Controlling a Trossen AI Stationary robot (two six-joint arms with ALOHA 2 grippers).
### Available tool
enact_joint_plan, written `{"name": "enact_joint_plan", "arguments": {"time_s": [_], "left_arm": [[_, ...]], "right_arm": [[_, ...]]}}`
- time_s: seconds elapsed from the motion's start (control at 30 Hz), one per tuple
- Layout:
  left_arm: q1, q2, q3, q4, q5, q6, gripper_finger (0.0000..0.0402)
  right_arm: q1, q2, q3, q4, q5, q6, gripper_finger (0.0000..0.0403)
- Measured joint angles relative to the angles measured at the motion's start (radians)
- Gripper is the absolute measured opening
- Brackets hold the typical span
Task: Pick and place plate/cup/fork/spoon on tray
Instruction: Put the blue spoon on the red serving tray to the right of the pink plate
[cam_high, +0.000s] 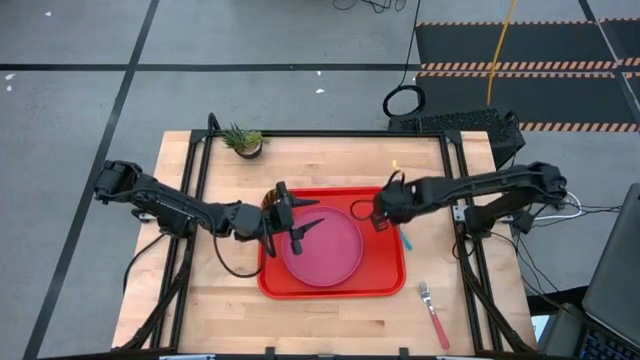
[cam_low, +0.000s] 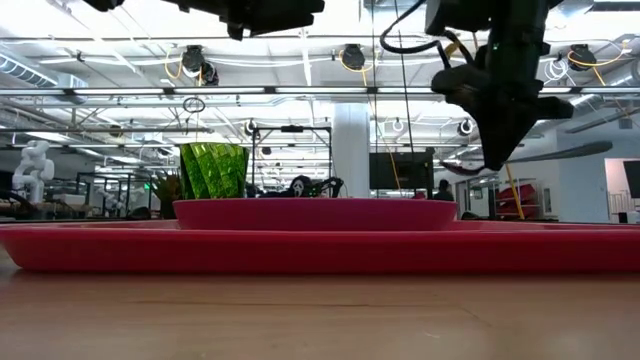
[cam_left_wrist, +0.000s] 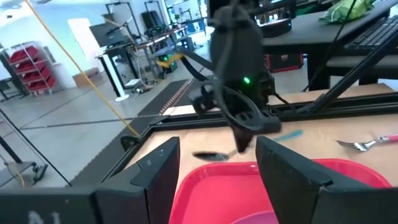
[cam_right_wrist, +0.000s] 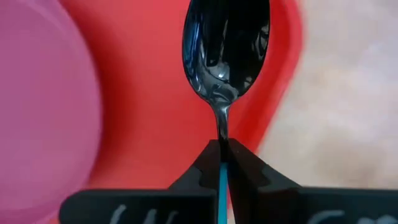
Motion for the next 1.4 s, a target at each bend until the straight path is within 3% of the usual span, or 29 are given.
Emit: {"name": "enact_joint_plan", "arguments": {"time_s": [0.2,0.47,0.67,1.4], "left_arm": [[-0.003,0.000,0.000,-0.007,0.003,0.052,0.0214],[-0.003,0.000,0.000,-0.009,0.006,0.068,0.0214],[-0.003,0.000,0.000,-0.083,0.029,0.097,0.0214],[-0.003,0.000,0.000,-0.125,0.032,0.116,0.0214]], "right_arm": [[0.108,0.103,0.001,0.120,-0.002,0.248,0.0000],[0.154,0.210,0.001,0.210,0.009,0.455,0.0000],[0.153,0.256,0.001,0.242,0.078,0.508,0.0000],[0.151,0.333,0.001,0.320,0.080,0.523,0.0000]]}}
